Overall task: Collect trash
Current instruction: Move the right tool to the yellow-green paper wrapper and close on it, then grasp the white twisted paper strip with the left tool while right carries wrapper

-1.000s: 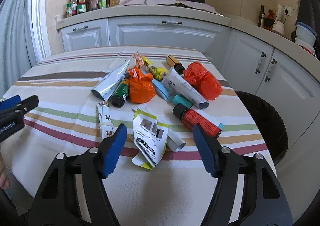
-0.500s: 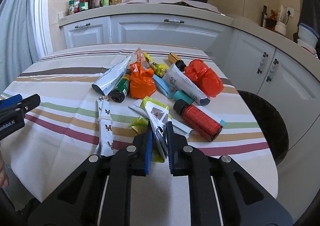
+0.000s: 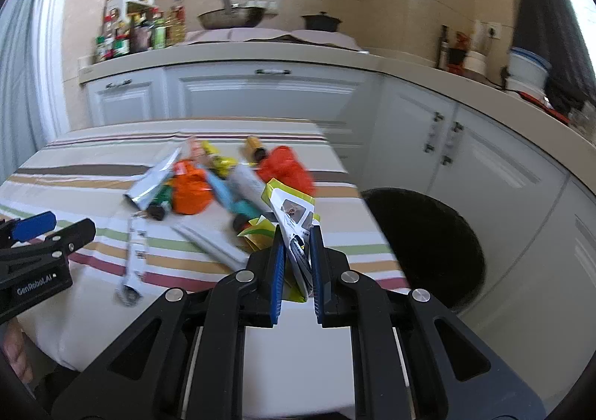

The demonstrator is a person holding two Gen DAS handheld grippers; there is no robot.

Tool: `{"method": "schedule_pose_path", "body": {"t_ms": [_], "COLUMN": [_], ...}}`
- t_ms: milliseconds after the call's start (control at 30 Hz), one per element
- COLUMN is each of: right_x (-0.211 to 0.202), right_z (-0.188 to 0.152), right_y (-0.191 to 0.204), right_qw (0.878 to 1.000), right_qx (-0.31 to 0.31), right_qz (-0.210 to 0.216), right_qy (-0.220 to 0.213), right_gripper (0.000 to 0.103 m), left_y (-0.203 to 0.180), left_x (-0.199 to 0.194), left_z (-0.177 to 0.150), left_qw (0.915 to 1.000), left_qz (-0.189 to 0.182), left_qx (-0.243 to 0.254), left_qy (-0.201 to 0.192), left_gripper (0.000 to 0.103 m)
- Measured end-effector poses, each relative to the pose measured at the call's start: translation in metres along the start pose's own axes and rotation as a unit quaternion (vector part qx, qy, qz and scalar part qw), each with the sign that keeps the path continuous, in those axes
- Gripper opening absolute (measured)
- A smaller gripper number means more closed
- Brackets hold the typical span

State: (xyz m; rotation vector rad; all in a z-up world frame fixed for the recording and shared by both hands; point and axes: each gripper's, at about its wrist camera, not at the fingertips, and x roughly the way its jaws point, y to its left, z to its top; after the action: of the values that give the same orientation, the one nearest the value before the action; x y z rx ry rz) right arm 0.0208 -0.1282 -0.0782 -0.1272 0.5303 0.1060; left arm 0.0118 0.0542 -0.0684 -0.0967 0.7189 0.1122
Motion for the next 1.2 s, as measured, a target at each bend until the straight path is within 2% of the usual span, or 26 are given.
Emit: {"method": "schedule_pose_path", "body": {"t_ms": [133, 300, 400, 467, 500, 833, 1000, 1100, 1200], "right_x": [-0.003, -0.003, -0.003, -0.002, -0.001, -0.003, -0.005, -0.007, -0.007], "right_z": [-0.005, -0.013, -0.017, -0.018, -0.019, -0.019, -0.017, -0.014, -0.009], "right_y": [-0.022, -0.037, -0.044, -0.046, -0.046, -0.041, -0.041, -0.045, -0.052], "right_qw": [1.0, 0.999, 0.999, 0.999, 0.999, 0.999, 0.999, 0.999, 0.998], "right_qx": [0.02, 0.035, 0.043, 0.046, 0.048, 0.046, 0.045, 0.047, 0.052], "right_qz": [-0.012, -0.016, -0.015, -0.014, -0.012, -0.005, -0.003, -0.006, -0.012], "right_qy": [-0.001, 0.002, 0.002, 0.002, 0.002, -0.002, -0.006, -0.011, -0.016], "right_gripper": [0.013, 0.013, 0.013, 0.013, 0.013, 0.013, 0.013, 0.013, 0.013], "left_y": [-0.022, -0.038, -0.04, -0.041, -0.041, -0.028, -0.018, -0.021, -0.035], "left_x": [0.004, 0.016, 0.02, 0.023, 0.025, 0.011, -0.008, -0.021, -0.024], "left_z": [-0.003, -0.009, -0.015, -0.018, -0.021, -0.03, -0.025, -0.015, -0.002], "left_qw": [0.9999, 0.9996, 0.9993, 0.9988, 0.9983, 0.9984, 0.9987, 0.998, 0.9968], "left_qz": [-0.008, -0.003, -0.008, -0.015, -0.023, -0.009, -0.003, -0.011, -0.035], "left_qx": [0.01, 0.026, 0.031, 0.036, 0.039, 0.053, 0.051, 0.056, 0.062], "left_qy": [0.0, 0.007, 0.018, 0.028, 0.036, 0.021, -0.005, -0.025, -0.037], "left_gripper": [0.071, 0.07, 0.053, 0.032, 0.027, 0.023, 0.022, 0.022, 0.022]}}
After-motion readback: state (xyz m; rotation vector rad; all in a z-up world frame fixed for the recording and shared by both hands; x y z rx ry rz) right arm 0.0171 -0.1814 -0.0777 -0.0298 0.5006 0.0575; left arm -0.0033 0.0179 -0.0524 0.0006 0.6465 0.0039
